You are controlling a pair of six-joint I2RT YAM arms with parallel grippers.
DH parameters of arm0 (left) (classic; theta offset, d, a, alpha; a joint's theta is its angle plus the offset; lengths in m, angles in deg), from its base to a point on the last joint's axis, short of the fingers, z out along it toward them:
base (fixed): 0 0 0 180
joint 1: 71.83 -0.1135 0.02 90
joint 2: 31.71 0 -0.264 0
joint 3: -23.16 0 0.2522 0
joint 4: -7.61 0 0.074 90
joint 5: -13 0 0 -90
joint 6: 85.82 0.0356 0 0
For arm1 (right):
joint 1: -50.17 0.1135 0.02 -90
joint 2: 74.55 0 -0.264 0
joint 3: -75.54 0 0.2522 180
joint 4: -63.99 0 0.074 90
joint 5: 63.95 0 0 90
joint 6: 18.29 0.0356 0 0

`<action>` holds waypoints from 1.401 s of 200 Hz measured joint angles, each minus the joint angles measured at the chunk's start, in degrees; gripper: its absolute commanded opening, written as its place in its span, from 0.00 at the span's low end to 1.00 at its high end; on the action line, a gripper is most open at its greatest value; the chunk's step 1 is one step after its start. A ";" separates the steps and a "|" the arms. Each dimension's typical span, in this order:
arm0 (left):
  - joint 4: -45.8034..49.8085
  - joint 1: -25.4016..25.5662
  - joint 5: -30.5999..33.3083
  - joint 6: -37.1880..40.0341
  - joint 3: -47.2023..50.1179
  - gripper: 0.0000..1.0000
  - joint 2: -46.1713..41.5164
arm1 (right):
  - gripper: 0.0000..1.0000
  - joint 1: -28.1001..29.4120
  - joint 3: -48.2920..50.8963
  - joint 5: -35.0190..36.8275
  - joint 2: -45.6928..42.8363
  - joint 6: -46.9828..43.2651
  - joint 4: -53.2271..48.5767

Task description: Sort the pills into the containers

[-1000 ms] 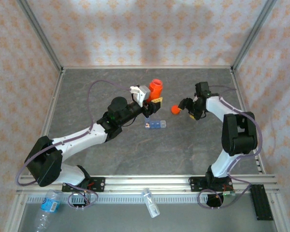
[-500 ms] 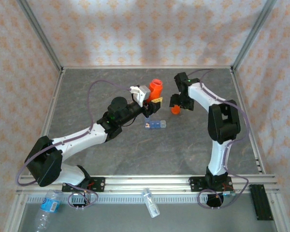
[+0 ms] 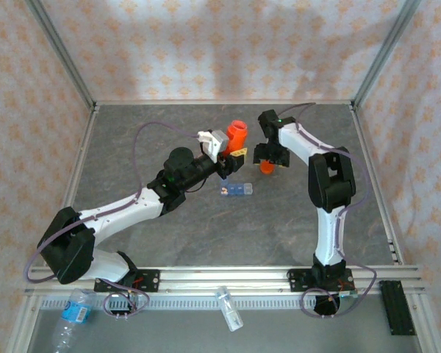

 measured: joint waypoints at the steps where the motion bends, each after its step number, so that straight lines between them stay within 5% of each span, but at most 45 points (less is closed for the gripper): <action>1: 0.00 0.00 0.00 0.00 0.00 0.00 0.00 | 0.79 0.00 -0.07 -0.02 0.07 0.00 0.00; 166: -0.15 0.00 0.02 -0.02 0.13 0.00 0.00 | 0.58 0.07 -0.85 -0.20 3.48 0.26 0.13; 235: -0.28 0.00 0.02 -0.02 0.59 0.00 0.00 | 0.62 0.04 -0.24 -0.63 3.48 0.46 0.81; 280: -0.26 0.00 0.02 -0.02 0.61 0.00 0.00 | 0.54 0.04 -0.17 -0.66 3.48 0.63 0.96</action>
